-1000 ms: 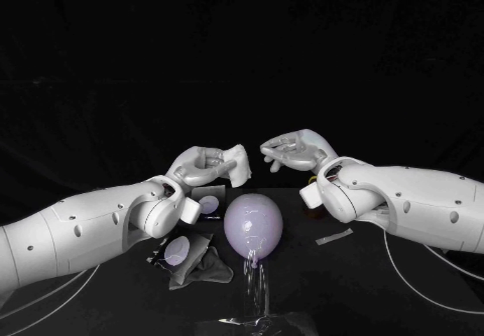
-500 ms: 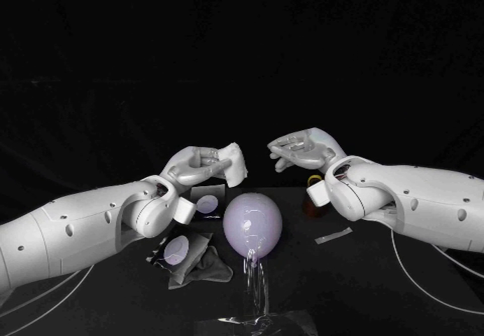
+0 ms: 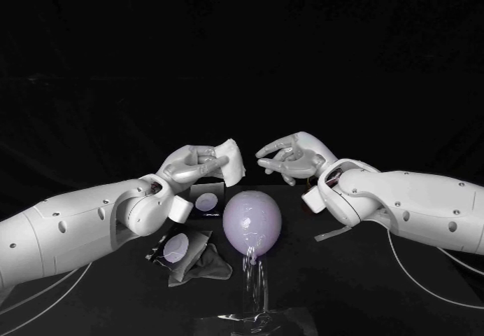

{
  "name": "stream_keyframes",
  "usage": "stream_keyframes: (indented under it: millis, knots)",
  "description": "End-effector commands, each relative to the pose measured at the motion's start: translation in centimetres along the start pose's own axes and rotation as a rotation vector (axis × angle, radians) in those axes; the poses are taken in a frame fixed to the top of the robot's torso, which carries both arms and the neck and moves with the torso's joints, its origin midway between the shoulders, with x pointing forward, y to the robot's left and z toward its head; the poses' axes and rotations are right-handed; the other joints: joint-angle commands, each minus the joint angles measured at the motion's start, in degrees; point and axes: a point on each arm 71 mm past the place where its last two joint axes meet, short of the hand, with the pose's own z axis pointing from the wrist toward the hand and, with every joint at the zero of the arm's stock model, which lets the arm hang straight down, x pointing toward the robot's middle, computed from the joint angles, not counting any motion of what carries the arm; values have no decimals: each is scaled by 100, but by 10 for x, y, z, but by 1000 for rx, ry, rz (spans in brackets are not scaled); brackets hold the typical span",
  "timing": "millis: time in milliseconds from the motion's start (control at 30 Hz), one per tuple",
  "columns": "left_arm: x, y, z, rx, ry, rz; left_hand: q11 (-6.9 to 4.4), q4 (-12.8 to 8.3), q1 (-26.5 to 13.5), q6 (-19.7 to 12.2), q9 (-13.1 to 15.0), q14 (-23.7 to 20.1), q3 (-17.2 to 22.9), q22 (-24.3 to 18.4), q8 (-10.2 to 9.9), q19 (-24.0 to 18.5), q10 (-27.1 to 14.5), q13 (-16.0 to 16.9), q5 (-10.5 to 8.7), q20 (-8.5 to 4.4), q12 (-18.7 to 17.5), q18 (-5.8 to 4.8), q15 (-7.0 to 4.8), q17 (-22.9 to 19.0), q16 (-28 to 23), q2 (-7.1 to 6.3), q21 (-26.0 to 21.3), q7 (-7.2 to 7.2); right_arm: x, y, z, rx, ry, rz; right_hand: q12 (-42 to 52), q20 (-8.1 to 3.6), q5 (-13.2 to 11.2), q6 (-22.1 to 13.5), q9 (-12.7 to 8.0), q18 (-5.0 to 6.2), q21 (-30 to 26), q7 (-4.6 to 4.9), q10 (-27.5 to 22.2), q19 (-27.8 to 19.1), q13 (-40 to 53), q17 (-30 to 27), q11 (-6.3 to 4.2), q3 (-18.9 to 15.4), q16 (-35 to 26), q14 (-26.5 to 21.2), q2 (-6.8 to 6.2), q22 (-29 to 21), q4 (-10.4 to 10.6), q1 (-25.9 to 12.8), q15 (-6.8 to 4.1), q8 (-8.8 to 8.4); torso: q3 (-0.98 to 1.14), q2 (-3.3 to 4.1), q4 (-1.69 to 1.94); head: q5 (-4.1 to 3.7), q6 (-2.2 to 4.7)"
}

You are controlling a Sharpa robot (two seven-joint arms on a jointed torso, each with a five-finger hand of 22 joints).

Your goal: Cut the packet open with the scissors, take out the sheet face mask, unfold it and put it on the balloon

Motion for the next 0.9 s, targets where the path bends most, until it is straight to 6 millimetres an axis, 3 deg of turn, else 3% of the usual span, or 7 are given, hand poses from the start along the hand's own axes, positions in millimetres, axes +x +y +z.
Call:
stream_keyframes:
  millis: [33, 67, 100, 133, 167, 233, 900]
  knots:
    - [3, -2, 0, 14, 38, -84, 10, -40, -31, -52, 928, 60, -3, 19, 28, 38, -37, 1, 20, -20, -17, 72, -3, 14, 18, 23, 57, -12, 9, 6, 0, -55, 26, -138, 645, -31, 92, 25, -15, -299, 1563, 13, 138, 150, 752, 1811, -70, -190, 2242, 380, -75, 1199, 52, -222, -68, -29, 4, 0, 0, -13, -7]
    - [3, -2, -1, 13, 39, -88, 9, -50, -41, -61, 949, 83, -1, 34, 37, 53, -38, 1, 20, -33, -16, 73, -9, 23, 21, 27, 84, -12, 10, 6, 0, -60, 23, -154, 867, -65, 98, 24, -22, -315, 1805, -41, 28, 137, 1063, 2080, -64, -201, 2499, 354, -47, 1401, 44, -211, 3, -41, 2, -1, -2, -14, -7]
    - [3, -2, -1, 13, 40, -91, 9, -50, -41, -61, 949, 83, -1, 34, 37, 53, -38, 1, 20, -33, -16, 73, -9, 23, 21, 27, 84, -12, 12, 7, 0, -66, 19, -173, 1632, -31, 129, 62, -21, -360, 2149, 4, -125, 103, 1965, 2455, -61, -263, 2868, 350, -17, 1699, 74, -266, -68, -36, 4, -1, -3, -17, -7]
    - [3, -2, -1, 12, 41, -94, 8, -53, -44, -64, 955, 90, 0, 38, 40, 57, -38, 1, 20, -37, -16, 73, -10, 25, 22, 27, 93, -12, 13, 8, 0, -71, 16, -189, 1886, -54, 122, 100, -13, -370, 2277, -26, -93, 127, 2212, 2592, -42, -286, 2989, 368, -26, 1785, 88, -296, -27, -17, 4, 0, -2, -20, -9]
    - [3, -2, -1, 12, 42, -97, 8, -54, -45, -65, 958, 92, 0, 40, 41, 58, -38, 1, 20, -38, -16, 73, -11, 26, 21, 28, 96, -12, 15, 9, 0, -78, 11, -207, 2415, -80, 176, 146, 1, -377, 2523, -61, -197, 112, 2850, 2813, -92, -321, 3208, 384, 4, 1994, 101, -298, 12, 0, 2, 0, -2, -21, -10]
    - [3, -2, -2, 11, 45, -101, 7, -57, -49, -67, 965, 96, 1, 44, 44, 60, -37, 2, 20, -42, -15, 73, -12, 28, 21, 28, 103, -11, 17, 10, 1, -85, 5, -227, 2754, -10, 156, 177, 17, -400, 2692, -33, -287, 92, 3307, 2946, -37, -382, 3326, 382, 12, 2143, 164, -358, -27, 12, 1, -1, -4, -21, -8]
    - [6, -3, -3, 5, 70, -122, 4, -72, -63, -75, 997, 121, 6, 60, 60, 62, -24, 4, 20, -55, -11, 68, -18, 39, 20, 35, 132, -8, 36, 14, 7, -91, -33, -298, 3023, 10, 147, 304, 60, -409, 2877, -101, -312, 84, 3775, 3124, -56, -423, 3485, 415, 103, 2308, 280, -392, -22, 75, 1, -7, -1, -27, -16]
